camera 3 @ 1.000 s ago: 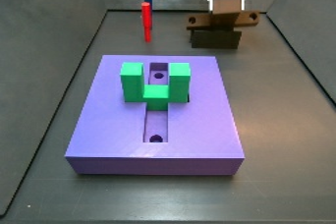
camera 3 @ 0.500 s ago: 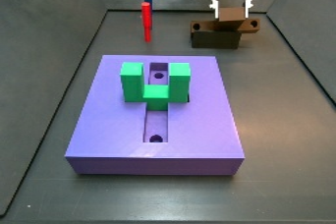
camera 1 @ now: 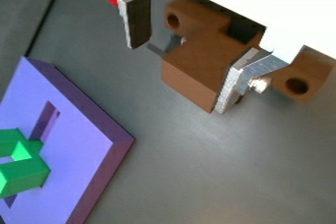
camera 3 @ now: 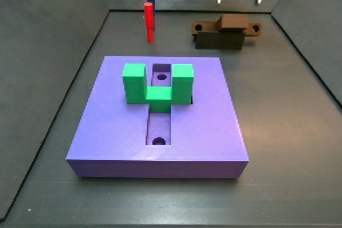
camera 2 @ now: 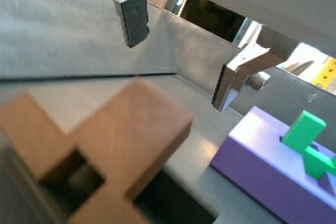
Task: Pick up the brown object. Move up. Place the brown object on the fixture. Regrasp the brown object. Move to above the board. Insert the brown object.
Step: Regrasp the brown object.
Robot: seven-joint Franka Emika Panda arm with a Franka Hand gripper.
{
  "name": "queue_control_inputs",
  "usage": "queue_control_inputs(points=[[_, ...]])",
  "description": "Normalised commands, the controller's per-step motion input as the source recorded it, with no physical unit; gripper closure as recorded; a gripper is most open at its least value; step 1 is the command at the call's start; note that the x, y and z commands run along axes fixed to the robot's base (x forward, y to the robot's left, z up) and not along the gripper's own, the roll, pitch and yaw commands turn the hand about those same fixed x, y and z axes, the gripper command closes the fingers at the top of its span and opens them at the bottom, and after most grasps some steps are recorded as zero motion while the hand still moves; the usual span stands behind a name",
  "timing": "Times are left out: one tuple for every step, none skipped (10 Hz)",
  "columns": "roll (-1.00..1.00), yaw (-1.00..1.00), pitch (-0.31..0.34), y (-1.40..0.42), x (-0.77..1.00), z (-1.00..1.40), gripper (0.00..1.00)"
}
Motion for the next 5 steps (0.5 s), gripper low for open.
queue_control_inputs(points=[[0.82,0.23,0.000,0.00,0.00,0.81,0.00],[0.97,0.29,0.000,-0.19,0.01,0.69,0.00],[1.00,0.30,-0.020,-0.11,0.04,0.61,0.00],[1.00,0.31,0.000,-0.05,0.06,0.44,0.00],[1.00,0.35,0.000,0.00,0.10,0.21,0.00]])
